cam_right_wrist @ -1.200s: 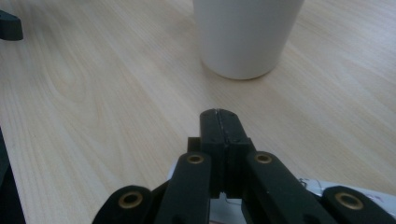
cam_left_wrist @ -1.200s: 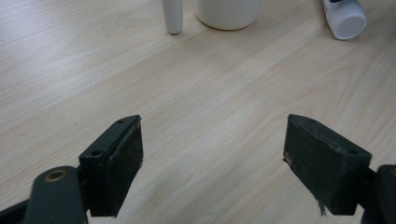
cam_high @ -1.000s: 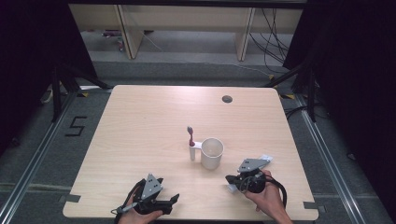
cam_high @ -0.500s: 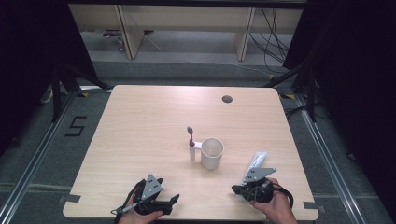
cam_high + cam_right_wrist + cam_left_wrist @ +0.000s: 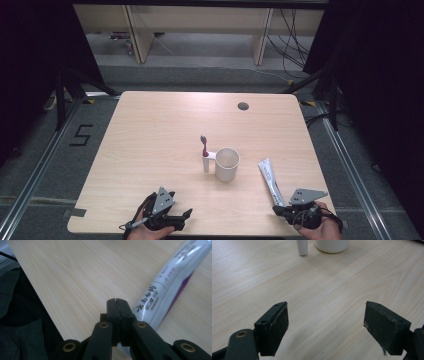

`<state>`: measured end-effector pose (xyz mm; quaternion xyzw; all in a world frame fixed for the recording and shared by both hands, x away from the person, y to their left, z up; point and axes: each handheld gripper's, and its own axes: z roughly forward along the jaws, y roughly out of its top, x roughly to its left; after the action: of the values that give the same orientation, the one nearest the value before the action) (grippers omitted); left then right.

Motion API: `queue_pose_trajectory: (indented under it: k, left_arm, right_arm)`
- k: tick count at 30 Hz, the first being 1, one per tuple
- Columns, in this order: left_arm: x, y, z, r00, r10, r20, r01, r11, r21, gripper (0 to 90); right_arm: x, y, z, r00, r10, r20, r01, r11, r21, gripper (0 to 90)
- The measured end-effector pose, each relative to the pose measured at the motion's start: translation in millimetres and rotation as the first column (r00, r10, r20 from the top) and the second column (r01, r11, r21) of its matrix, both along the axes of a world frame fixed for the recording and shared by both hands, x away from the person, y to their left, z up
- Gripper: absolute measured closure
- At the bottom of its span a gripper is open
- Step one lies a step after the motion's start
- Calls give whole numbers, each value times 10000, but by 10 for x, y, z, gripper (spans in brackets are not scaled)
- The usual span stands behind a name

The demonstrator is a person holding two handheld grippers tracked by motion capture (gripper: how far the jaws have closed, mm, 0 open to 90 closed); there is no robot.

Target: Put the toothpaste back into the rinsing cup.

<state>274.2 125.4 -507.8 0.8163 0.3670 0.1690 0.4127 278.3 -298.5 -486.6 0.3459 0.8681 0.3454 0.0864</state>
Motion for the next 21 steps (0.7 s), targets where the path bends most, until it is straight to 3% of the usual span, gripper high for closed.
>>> queue_pose_trajectory:
  k: [2, 3, 4, 5, 7, 8, 10, 13, 15, 16, 17, 20, 21]
  left_arm:
    - [-3, -4, -3, 10000, 18, -10, -18, 10000, -66, 196]
    - [-12, -19, -13, 9999, 101, 19, -101, 9994, -320, 196]
    - [-4, -8, -9, 10000, 12, 11, -12, 9998, -208, 196]
    - [0, 1, -2, 10000, 21, -10, -21, 10000, 10, 196]
    - [-1, -10, -8, 10000, 65, -27, -65, 9998, -164, 196]
    - [-10, -25, -19, 9999, 118, 6, -118, 9990, -436, 196]
    - [-10, -25, -19, 9999, 116, 7, -116, 9990, -438, 196]
    - [0, -13, -9, 10000, 24, -57, -25, 9999, -152, 196]
    - [-7, -26, -17, 9999, 112, -66, -114, 9994, -316, 196]
    - [-4, -26, -18, 10000, 75, -59, -77, 9994, -341, 196]
    - [0, -16, -15, 10000, 49, -64, -50, 9997, -223, 196]
    - [-3, -15, -20, 9999, 80, -61, -81, 9996, -277, 196]
    - [-3, -14, -17, 9999, 95, -85, -97, 9997, -236, 196]
  right_arm:
    - [15, -54, 15, 9999, 132, 13, -131, 9997, -183, 895]
    - [11, -51, 6, 10000, 39, 39, -39, 9999, -108, 896]
    - [-7, -52, 10, 9998, -169, -80, 168, 9998, -104, 896]
    - [19, -81, 16, 9999, 135, 1, -135, 9994, -333, 895]
    - [14, -69, -6, 10000, -83, 27, 83, 9998, -169, 895]
    - [7, -82, 13, 9999, -125, -73, 122, 9991, -402, 891]
    - [13, -83, 11, 9999, -100, 34, 101, 9992, -376, 883]
    - [17, -64, 78, 9995, -303, 33, 303, 9995, -71, 820]
    - [59, -45, 143, 9988, -355, 324, 360, 9993, -130, 773]
    - [111, -22, 199, 9962, -720, 493, 743, 9962, -462, 703]
    - [158, -38, 224, 9964, -567, 630, 617, 9948, -805, 664]
    - [236, -15, 243, 9944, -883, 572, 940, 9900, -1049, 566]
    - [296, 4, 222, 9910, -1056, 826, 1133, 9891, -946, 542]
